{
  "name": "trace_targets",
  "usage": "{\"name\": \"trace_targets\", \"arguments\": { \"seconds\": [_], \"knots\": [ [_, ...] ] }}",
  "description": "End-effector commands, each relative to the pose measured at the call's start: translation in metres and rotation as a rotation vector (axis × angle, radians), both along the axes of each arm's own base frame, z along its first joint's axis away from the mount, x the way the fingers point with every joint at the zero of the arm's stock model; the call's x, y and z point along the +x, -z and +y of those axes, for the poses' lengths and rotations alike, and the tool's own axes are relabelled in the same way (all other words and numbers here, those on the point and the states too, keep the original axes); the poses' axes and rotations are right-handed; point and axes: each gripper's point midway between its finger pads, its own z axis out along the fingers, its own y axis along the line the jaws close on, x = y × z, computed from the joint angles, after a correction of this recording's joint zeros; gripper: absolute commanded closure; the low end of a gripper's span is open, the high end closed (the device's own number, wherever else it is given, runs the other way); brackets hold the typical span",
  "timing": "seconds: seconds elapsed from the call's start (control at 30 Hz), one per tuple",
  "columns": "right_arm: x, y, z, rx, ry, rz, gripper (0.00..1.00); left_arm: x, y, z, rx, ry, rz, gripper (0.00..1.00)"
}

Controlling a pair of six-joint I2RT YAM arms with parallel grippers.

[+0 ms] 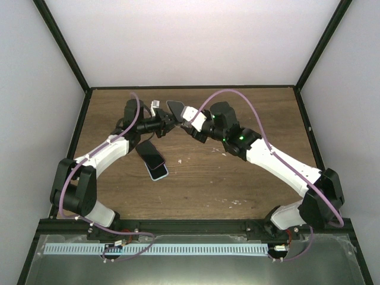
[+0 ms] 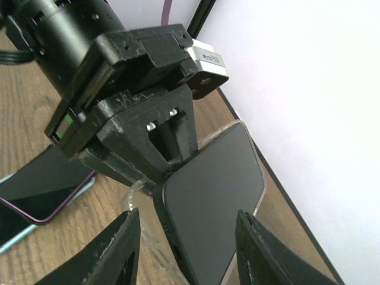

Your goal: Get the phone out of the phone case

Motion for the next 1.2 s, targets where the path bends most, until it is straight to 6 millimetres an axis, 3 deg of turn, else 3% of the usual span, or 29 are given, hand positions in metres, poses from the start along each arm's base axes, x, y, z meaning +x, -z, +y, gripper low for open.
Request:
{"name": "trace_targets", "arguments": {
  "seconds": [0.0,0.2,0.4,0.7,1.03,1.17],
  "knots": [
    [0.011,-0.004,0.004,-0.014,0.028,-0.069,0.60,0.000,-0.022,-0.003,-0.047,0.006,-0.074,1.00],
    [0.022,0.010,0.005,-0.068,0.062,-0.075,0.63,0.000,-0.025,-0.004,-0.059,0.005,-0.072,1.00],
    [0.017,0.017,0.007,-0.074,0.041,-0.065,0.63,0.000,-0.027,-0.005,-0.069,0.008,-0.065,1.00],
    [0.047,0.013,0.001,-0.163,0.138,-0.296,0.68,-0.004,-0.028,-0.008,-0.088,0.023,-0.067,1.00],
    [0.054,0.027,0.007,-0.194,0.125,-0.373,0.71,-0.008,-0.035,-0.008,-0.105,0.030,-0.097,1.00],
    [0.060,0.026,0.013,-0.190,0.128,-0.350,0.79,-0.008,-0.036,-0.008,-0.101,0.033,-0.112,1.00]
  ]
}}
